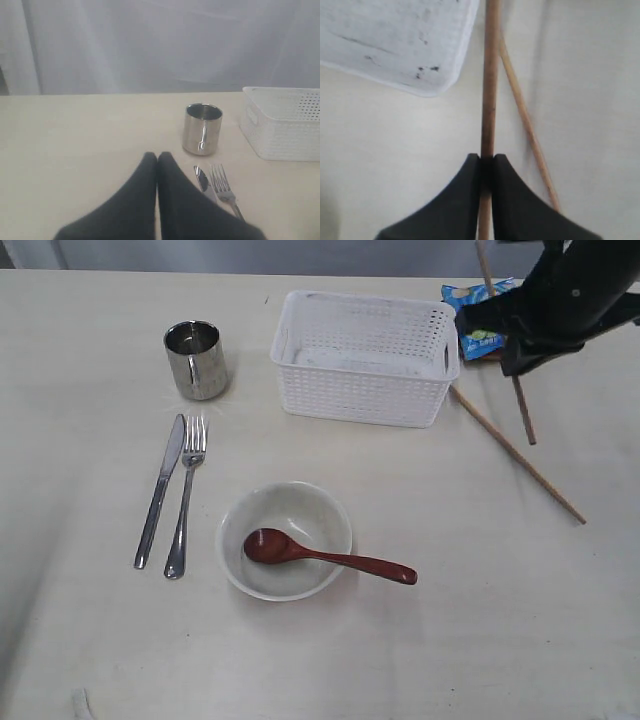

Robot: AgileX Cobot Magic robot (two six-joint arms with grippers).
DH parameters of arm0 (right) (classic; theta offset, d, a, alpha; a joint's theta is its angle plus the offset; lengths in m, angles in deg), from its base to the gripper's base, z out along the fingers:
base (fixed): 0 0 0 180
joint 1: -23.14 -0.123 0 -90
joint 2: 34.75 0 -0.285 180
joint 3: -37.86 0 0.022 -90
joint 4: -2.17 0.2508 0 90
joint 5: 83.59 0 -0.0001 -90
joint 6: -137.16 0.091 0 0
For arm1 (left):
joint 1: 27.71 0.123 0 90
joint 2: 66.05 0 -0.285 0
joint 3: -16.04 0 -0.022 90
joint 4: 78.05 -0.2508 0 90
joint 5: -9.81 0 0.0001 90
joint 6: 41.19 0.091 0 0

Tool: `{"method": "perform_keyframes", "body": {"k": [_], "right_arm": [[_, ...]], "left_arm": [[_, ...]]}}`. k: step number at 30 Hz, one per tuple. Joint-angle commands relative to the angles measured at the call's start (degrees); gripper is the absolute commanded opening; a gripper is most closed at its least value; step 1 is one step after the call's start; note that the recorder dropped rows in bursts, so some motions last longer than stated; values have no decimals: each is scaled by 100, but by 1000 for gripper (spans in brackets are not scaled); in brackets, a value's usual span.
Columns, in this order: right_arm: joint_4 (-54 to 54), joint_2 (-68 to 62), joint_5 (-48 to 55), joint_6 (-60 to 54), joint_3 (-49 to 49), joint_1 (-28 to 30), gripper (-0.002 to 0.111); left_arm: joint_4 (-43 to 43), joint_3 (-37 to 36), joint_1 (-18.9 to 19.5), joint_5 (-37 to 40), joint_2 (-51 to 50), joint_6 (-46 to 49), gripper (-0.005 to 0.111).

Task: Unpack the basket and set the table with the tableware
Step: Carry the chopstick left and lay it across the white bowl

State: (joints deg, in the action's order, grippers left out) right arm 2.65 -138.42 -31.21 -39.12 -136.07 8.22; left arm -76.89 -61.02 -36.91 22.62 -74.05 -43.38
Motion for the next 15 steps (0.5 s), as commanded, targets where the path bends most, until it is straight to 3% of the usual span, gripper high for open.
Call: {"method": "perform_keyframes", "body": {"k": [1, 8, 15], "right_arm": [[841, 598, 333, -293, -11, -416, -1], [1183, 682, 420, -265, 287, -1925, -1], [1466, 668, -691, 561, 1045, -2814, -1]], "left_arm": [[78, -16, -6, -61, 21, 2, 0], [78, -16, -6, -61, 21, 2, 0], [78, -16, -6, -61, 21, 2, 0]]}}
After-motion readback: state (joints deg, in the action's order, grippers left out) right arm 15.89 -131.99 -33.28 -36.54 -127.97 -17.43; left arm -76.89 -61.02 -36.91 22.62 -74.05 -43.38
